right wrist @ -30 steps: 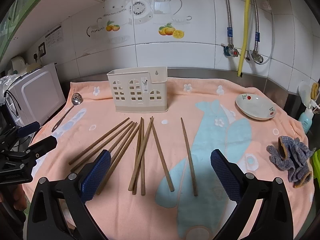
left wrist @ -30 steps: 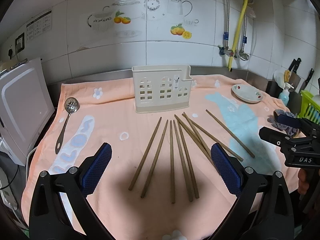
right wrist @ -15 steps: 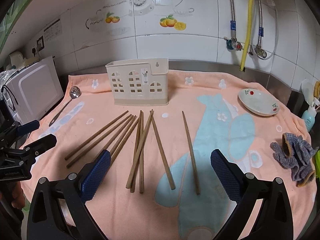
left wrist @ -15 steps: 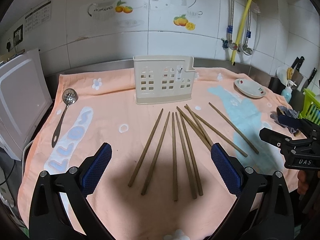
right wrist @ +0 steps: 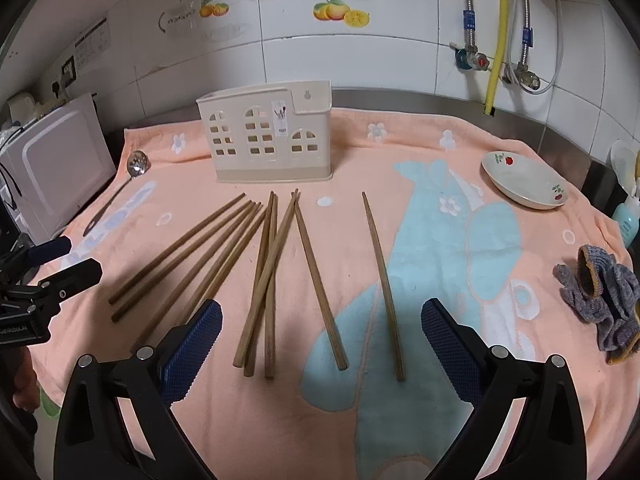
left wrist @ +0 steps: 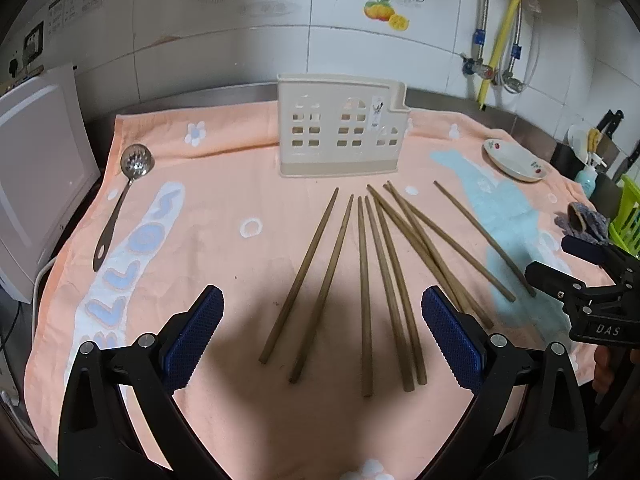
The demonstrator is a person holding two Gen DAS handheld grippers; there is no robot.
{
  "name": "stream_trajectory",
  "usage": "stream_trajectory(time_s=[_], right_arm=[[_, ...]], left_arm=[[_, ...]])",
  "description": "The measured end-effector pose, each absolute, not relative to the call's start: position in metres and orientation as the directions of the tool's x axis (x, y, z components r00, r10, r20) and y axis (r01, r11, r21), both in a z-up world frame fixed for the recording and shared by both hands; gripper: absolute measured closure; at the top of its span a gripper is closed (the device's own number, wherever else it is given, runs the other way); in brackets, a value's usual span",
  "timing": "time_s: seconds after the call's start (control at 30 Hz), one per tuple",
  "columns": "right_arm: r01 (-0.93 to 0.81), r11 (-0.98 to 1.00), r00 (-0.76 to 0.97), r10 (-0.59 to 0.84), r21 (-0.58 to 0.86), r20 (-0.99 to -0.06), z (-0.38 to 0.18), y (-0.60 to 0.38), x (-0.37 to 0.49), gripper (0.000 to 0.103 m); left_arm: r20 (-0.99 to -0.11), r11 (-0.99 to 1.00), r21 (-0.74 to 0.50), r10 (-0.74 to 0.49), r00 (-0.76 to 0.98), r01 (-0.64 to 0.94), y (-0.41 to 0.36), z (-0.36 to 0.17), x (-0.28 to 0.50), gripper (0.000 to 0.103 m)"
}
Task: Organize utensils
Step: 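Lower the left tool onto one chopstick while the right tool lowers onto another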
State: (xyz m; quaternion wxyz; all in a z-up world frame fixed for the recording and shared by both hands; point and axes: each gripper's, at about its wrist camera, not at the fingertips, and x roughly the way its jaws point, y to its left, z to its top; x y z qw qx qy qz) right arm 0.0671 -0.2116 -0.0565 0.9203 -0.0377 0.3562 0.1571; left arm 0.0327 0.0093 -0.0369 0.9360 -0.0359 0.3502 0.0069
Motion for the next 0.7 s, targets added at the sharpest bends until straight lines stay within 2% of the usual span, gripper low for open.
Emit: stream_trajectory(time_s=[0.7], right_arm=[[-0.310, 0.950, 0.648, 0.234, 0.030, -0.724, -0.081, -0.212, 0.096, 0.007]], left_arm=[[-0.714, 0.994, -0.102, -0.046, 0.699, -0.039, 0.024, -0.066, 0.061, 0.006]])
